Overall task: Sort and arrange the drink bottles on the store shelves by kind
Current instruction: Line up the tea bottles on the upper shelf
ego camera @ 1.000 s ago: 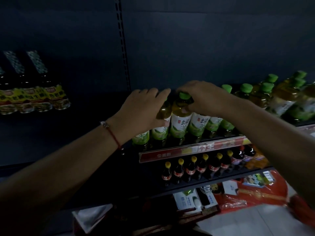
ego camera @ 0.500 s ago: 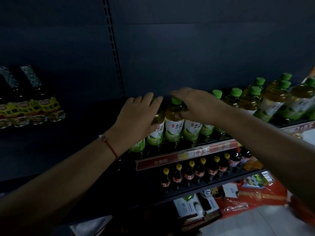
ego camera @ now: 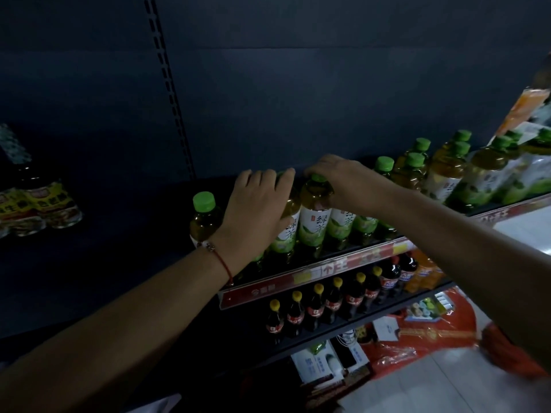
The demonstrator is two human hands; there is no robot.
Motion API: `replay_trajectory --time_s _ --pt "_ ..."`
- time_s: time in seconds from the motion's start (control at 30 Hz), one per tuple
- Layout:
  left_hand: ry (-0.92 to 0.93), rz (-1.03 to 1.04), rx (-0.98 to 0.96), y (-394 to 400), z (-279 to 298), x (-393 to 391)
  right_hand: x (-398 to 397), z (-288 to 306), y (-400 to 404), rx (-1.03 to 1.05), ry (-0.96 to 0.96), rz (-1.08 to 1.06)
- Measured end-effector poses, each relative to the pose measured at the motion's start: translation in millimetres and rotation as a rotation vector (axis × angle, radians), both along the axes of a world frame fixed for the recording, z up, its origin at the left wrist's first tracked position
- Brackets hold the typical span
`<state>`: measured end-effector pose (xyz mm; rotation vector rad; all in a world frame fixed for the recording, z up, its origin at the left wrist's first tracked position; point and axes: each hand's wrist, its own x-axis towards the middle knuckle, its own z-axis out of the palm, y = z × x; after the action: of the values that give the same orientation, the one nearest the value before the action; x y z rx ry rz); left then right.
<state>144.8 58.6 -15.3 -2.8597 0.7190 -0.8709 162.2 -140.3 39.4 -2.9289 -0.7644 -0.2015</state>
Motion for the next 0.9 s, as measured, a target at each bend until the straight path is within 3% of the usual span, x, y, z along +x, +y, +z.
replay_trajectory --time_s 0.2,0.4,0.53,0.9 --pt "0.005 0.013 -0.018 -3 -3 -1 1 -4 0 -0.015 -0.005 -0.017" --pt "-0.029 -0.045 -0.053 -32 5 5 -1 18 -33 0.183 -0.049 -0.169" --pt "0.024 -0.042 -0.026 -54 3 13 8 10 -49 0.057 0.082 -0.164" --pt "0.012 -0.023 -0.025 -58 -3 14 13 -8 -59 0.025 -0.013 -0.129"
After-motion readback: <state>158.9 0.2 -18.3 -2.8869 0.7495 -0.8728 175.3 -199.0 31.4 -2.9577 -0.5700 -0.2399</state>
